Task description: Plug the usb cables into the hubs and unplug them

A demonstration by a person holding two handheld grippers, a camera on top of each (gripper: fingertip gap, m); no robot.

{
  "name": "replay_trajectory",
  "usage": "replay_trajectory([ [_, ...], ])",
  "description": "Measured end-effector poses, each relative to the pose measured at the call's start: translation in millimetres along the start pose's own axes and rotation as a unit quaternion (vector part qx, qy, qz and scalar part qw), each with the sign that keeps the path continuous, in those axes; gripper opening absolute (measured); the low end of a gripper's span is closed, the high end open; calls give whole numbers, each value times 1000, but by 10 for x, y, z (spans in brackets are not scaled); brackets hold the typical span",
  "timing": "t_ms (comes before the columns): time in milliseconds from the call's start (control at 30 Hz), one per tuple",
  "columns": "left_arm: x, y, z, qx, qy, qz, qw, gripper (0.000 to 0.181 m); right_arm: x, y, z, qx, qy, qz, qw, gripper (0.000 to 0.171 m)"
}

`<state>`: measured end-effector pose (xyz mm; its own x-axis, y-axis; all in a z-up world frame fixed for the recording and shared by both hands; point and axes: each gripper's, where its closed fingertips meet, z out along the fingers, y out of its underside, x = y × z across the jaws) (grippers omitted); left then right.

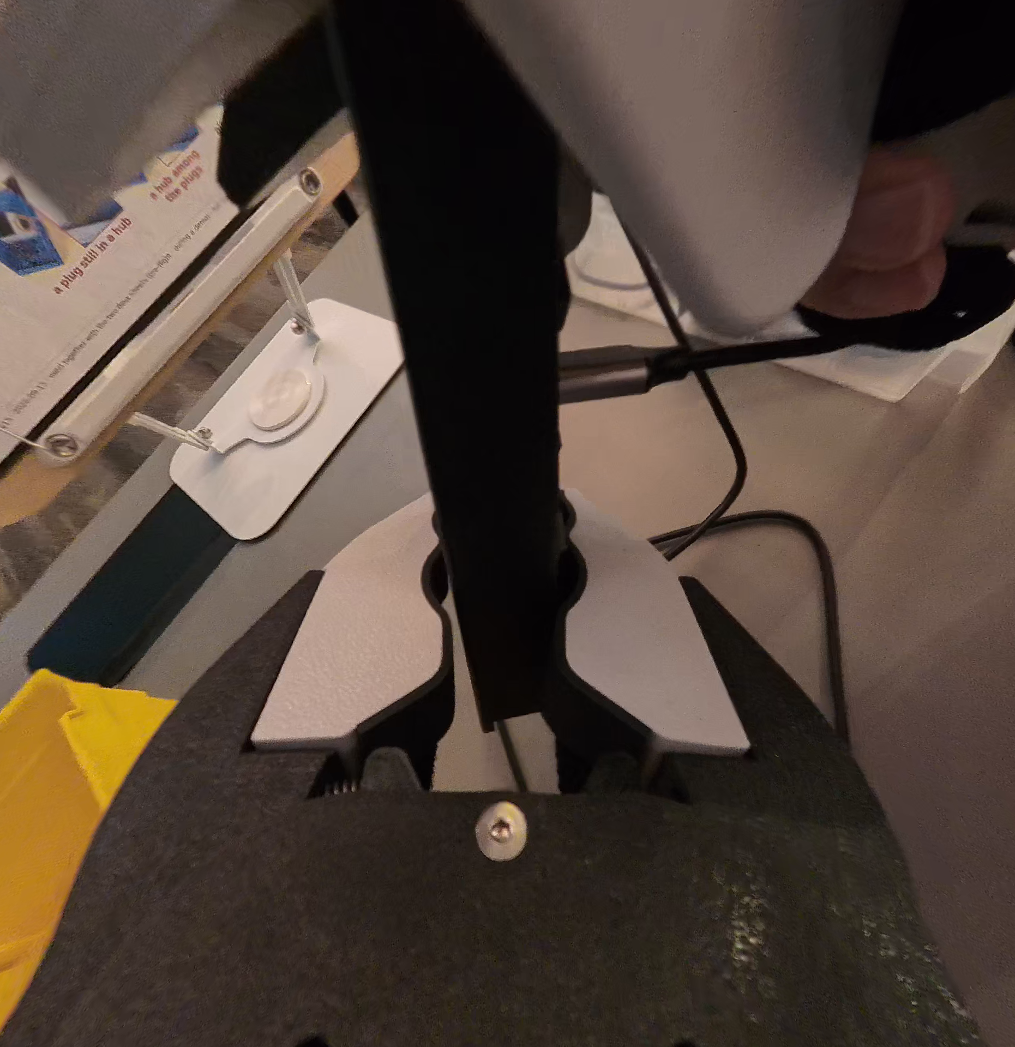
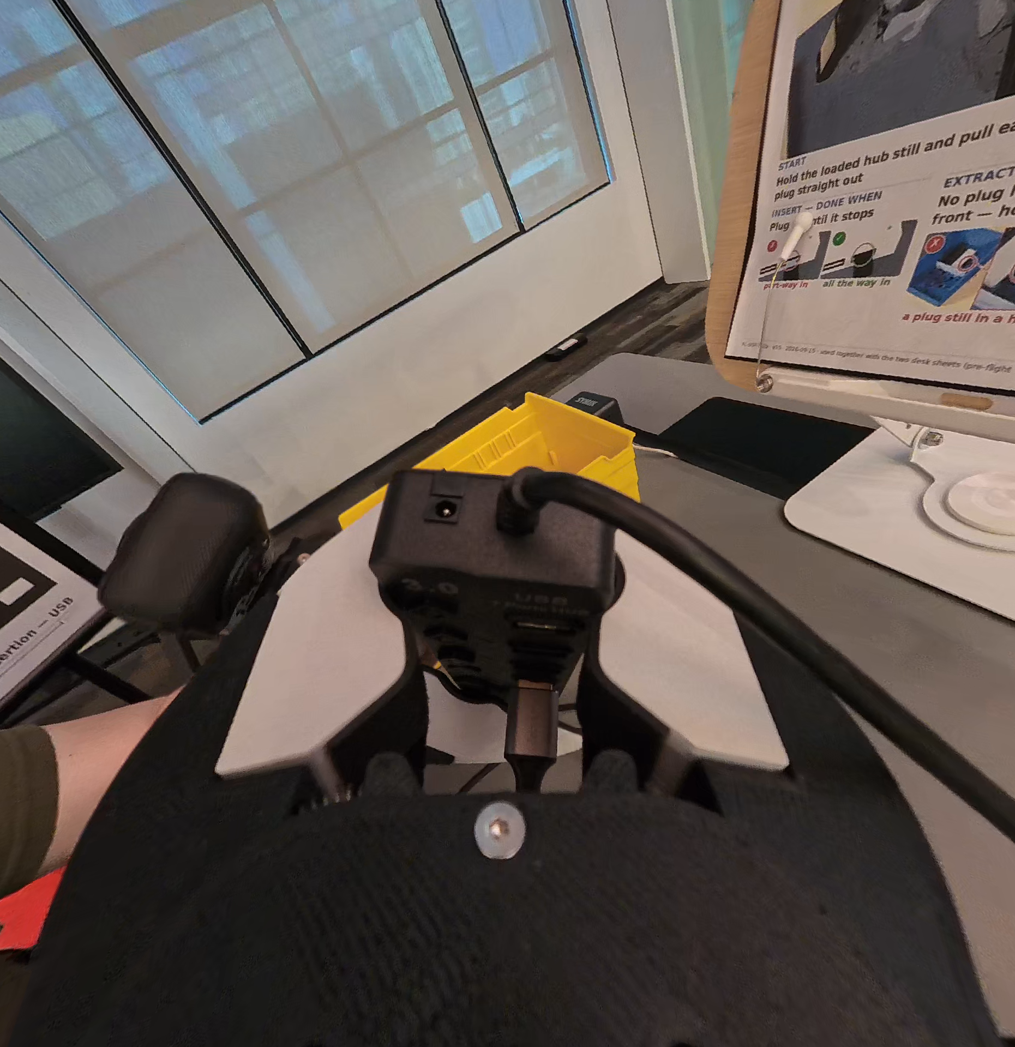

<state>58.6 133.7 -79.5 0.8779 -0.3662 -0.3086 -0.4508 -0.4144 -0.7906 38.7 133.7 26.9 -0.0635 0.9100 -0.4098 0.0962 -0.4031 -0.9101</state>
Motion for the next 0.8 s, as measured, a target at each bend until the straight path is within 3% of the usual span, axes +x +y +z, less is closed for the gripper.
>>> replay_trajectory([
  [200,11,-91,-10,32,16,-31,999,34,13,-50,-26,3,-10,12,1000,65],
  [800,-73,-90,-52,18,-23,-18,999,46,135,-21,-9,-3,3,25,1000,64],
])
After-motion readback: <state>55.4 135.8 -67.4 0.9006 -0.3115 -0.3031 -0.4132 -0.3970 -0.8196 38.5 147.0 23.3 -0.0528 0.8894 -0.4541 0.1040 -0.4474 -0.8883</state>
